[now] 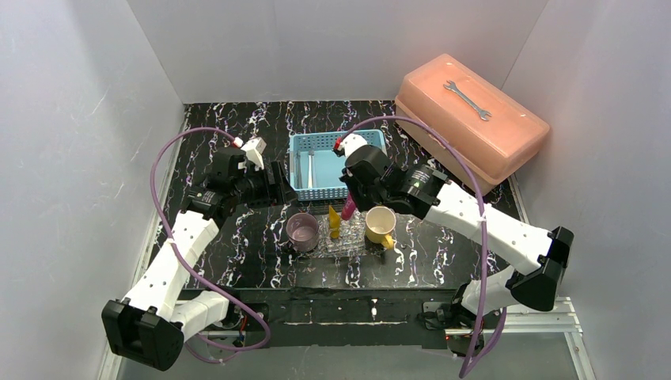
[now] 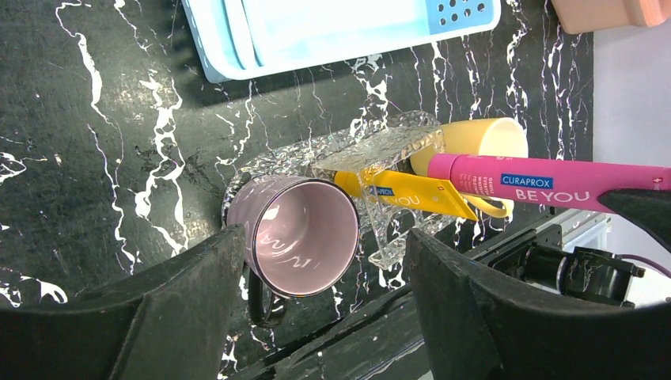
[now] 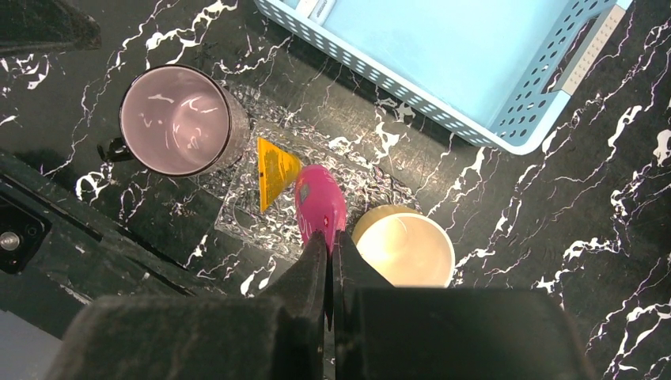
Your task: Prepare toiletry sets of a toothbrush and toothpaste on the tray
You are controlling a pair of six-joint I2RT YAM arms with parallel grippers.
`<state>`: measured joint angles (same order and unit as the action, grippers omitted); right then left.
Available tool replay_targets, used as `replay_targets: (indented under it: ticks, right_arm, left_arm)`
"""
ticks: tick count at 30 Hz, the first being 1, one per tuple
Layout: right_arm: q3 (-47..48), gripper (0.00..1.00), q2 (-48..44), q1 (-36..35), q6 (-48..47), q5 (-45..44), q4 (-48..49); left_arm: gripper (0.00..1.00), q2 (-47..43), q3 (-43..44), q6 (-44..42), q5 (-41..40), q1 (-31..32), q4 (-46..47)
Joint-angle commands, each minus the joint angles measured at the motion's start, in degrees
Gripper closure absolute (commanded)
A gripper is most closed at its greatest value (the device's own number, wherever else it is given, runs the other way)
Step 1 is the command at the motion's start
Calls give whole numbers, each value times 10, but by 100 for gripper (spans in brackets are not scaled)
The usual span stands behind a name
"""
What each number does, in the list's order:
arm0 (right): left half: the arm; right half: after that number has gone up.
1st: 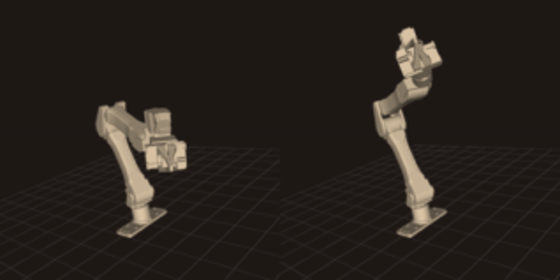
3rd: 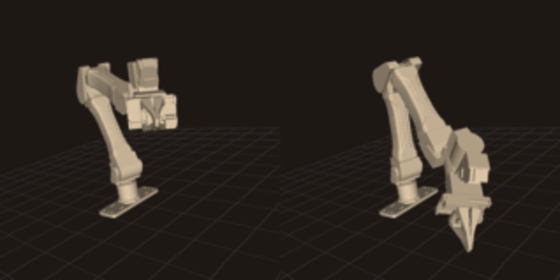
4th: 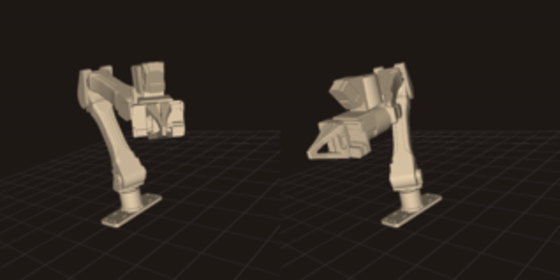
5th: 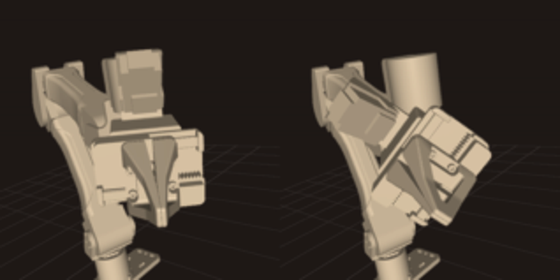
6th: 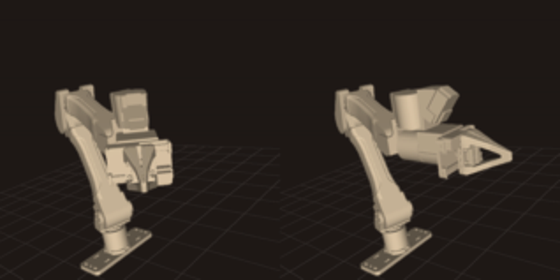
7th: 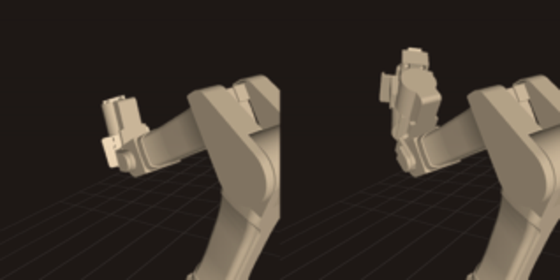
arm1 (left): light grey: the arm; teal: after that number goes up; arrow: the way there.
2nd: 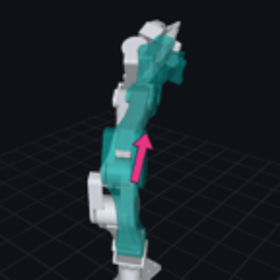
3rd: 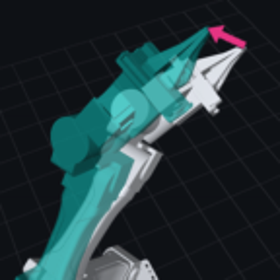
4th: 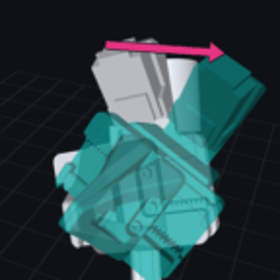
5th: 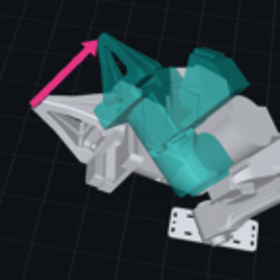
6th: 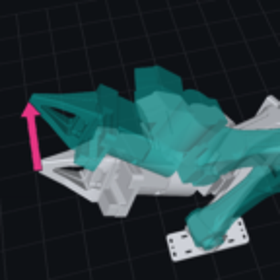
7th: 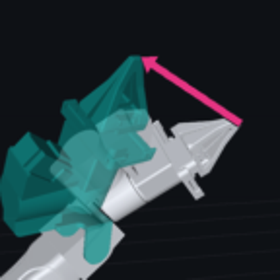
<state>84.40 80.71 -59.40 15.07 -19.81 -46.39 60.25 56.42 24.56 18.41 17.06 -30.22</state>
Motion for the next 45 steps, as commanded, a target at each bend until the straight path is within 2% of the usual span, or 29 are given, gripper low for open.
replay_targets:
  ticks: [1, 45]
  right_arm:
    - [-9, 99, 2, -5, 5, -14, 39]
    - [-87, 99, 28, -8, 21, -15, 81]
  left_arm:
    - [27, -15, -11, -11, -7, 3, -2]
    - [27, -20, -11, -14, -14, 2, -2]
